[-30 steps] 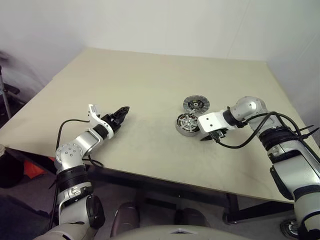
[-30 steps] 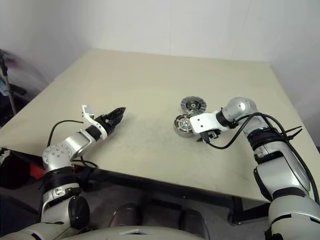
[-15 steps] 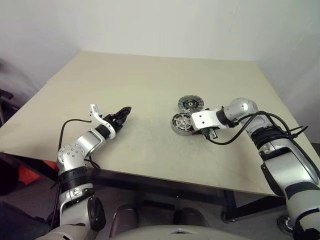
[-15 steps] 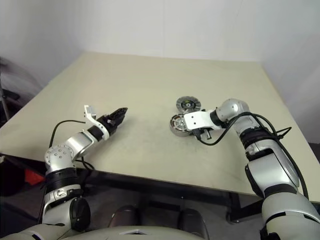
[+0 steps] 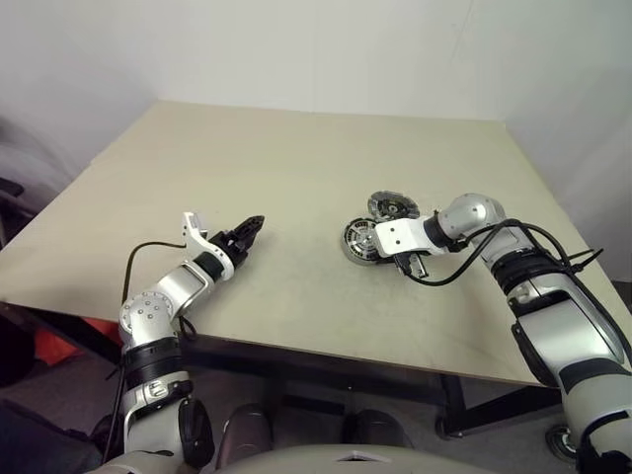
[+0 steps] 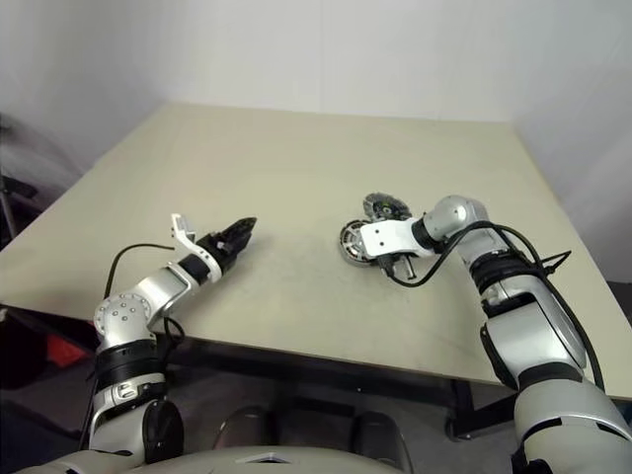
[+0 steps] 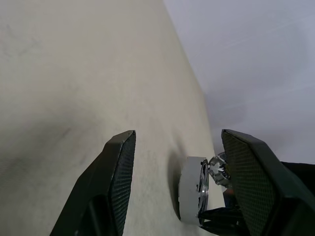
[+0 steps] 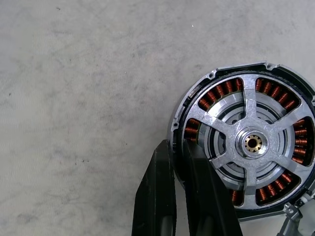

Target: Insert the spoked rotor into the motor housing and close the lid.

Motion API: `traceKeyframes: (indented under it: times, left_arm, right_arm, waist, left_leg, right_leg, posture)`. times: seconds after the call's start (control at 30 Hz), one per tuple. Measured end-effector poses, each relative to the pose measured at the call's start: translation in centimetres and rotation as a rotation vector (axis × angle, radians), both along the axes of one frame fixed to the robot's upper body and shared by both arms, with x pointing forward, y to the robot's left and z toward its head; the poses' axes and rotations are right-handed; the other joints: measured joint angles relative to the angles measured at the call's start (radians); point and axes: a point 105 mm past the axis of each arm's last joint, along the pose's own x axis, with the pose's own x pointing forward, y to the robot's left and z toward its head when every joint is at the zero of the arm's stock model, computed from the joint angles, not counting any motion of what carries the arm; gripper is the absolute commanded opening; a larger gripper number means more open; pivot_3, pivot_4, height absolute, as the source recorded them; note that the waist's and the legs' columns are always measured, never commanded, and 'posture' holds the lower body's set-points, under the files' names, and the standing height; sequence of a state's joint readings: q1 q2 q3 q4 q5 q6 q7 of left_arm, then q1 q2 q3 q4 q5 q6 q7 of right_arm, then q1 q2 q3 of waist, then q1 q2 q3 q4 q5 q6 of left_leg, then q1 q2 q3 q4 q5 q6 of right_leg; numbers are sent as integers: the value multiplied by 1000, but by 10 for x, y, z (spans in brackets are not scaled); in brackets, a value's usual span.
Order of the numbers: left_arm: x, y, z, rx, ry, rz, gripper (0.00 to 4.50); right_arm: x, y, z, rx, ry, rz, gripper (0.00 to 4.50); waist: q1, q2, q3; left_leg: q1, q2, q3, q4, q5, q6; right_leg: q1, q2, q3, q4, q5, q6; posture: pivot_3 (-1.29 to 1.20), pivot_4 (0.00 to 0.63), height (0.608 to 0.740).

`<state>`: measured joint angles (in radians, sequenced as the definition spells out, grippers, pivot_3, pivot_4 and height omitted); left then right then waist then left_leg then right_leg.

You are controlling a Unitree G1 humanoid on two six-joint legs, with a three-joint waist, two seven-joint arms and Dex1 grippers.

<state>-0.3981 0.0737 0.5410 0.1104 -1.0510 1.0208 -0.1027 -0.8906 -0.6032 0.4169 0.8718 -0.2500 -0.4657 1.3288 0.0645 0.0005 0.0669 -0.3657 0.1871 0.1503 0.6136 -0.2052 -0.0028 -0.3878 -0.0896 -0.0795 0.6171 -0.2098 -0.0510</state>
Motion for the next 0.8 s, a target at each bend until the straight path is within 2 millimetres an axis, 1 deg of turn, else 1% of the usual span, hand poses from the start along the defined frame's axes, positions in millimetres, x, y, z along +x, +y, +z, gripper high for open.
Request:
traceKeyframes:
  times: [0.07, 0.13, 0.2, 0.27, 0.33, 0.37, 0.4, 0.5, 0.57, 0.67, 0.8]
  left_arm:
    - [0, 1, 0, 3, 2, 4, 2972]
    - [0, 1, 0, 2, 1, 5, 2972]
    - [0, 3, -1, 3, 3, 14, 2972]
    - [0, 2, -1, 2, 4, 11, 2972]
    - [0, -1, -1, -2, 5, 3, 2972]
    - [0, -1, -1, -3, 5, 4, 2972]
    - [0, 1, -1, -5, 3, 11, 2972]
    - [-2, 6, -2, -5, 7, 32, 2972]
    - [-3, 7, -3, -5, 10, 33, 2972]
    - [-4, 7, -4, -2, 12, 37, 2972]
    - [-5, 10, -5, 1, 15, 50, 2972]
  right_arm:
    - [1, 3, 1, 27, 25, -34, 14]
    - [-2, 11, 0, 108, 111, -117, 14]
    - [-11, 30, 4, 237, 265, -213, 14]
    - [-22, 56, 11, 323, 379, -234, 14]
    - [-29, 74, 25, 373, 440, -258, 14]
    - [-31, 78, 29, 391, 459, -285, 14]
    - [-31, 83, 32, 412, 481, -330, 14]
    - [-25, 96, 32, 463, 537, -469, 14]
    - [-19, 104, 32, 480, 531, -546, 14]
    - [-11, 106, 32, 486, 489, -608, 14]
    - [-5, 111, 30, 513, 493, -665, 14]
  waist:
    - [-2, 0, 0]
    - [-3, 0, 0]
    - [-8, 0, 1]
    - [-10, 1, 2]
    - [0, 2, 3]
    - [7, 2, 3]
    - [11, 2, 3]
    - [17, 2, 3]
    - [22, 2, 3]
    - [33, 2, 3]
    - [33, 1, 3]
  left_leg:
    - [0, 0, 0, 0, 0, 0]
    - [0, 1, 0, 0, 0, 0]
    - [-2, 2, 0, -1, 0, 0]
    - [-6, 3, 0, -3, 1, -1]
    - [-12, 3, 0, -3, 4, 1]
    - [-12, 3, 0, -3, 4, 1]
    - [-12, 3, 0, -3, 4, 1]
    - [-13, 2, 0, -3, 2, -3]
    - [-12, 2, 0, -3, 2, -4]
    - [-11, 1, 0, -4, 4, -7]
    - [-7, 1, -1, -8, 5, -9]
  right_leg:
    - [0, 0, 0, 0, 0, 0]
    - [0, 1, 0, 0, 0, 0]
    - [-2, 3, 1, 0, 0, 0]
    - [-8, 4, 1, 1, 0, -1]
    - [-15, 4, 0, 1, 0, -1]
    - [-15, 4, 0, 1, 0, -1]
    - [-15, 4, 0, 0, 0, -1]
    - [-15, 3, 1, 0, 0, -1]
    - [-14, 3, 1, 0, 0, -1]
    - [-12, 3, 1, 0, 0, -1]
    - [-11, 3, 2, -1, 0, 0]
  posture:
    - [0, 0, 740]
    - [0, 0, 740]
    - [0, 0, 740]
    - [0, 0, 740]
    - [0, 0, 740]
    - [0, 0, 740]
    - [0, 0, 740]
    - [0, 0, 740]
    - [0, 0, 740]
    - [0, 0, 740]
    - [0, 0, 740]
